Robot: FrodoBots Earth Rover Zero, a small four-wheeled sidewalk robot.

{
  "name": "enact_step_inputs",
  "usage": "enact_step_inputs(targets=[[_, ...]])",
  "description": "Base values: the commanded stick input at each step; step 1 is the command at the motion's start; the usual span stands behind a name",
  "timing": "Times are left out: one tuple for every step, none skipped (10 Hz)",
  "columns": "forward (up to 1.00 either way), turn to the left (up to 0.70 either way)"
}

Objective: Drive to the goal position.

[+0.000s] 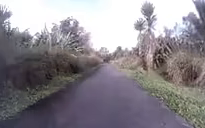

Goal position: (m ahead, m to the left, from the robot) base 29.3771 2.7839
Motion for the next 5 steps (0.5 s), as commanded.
enact_step_inputs(targets=[[0.85,-0.02],[0.85,0.00],[0.85,-0.01],[0.85,-0.04],[0.85,-0.06]])
